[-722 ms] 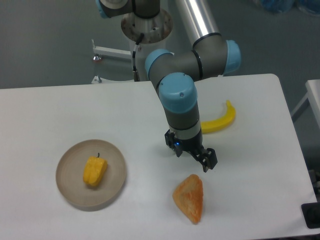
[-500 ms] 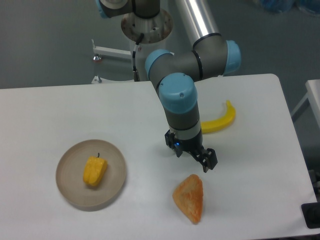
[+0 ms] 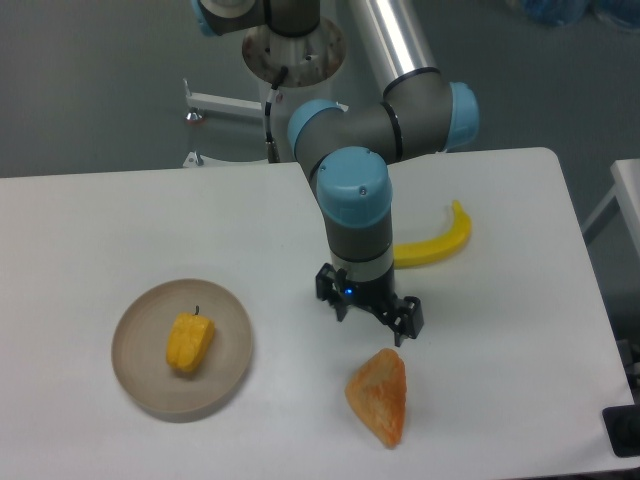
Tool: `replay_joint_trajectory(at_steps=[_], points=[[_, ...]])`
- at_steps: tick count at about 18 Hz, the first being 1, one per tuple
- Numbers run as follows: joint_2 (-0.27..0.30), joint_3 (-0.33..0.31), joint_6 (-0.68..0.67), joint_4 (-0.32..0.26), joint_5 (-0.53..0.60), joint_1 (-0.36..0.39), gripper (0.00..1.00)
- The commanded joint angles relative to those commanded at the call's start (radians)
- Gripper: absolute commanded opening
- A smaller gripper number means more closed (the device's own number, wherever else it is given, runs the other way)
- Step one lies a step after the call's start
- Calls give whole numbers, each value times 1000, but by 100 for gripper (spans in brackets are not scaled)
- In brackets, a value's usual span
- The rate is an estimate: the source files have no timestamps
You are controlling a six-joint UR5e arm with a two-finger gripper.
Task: Pick up the yellow pepper from the plate
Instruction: 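Move the gripper over the yellow pepper on the beige plate, then lower the gripper onto the yellow pepper and close on it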
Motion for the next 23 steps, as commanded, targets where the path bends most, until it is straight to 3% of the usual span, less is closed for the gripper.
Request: replay_joint_trajectory(at_steps=[4,6,13,23], points=[[11,-20,-261,0,1,-61,100],[18,-64,-263,0,4,-98,100],[31,-109,-246,3,-20,-207,100],[8,-132,-136,21,-46,-233,100]])
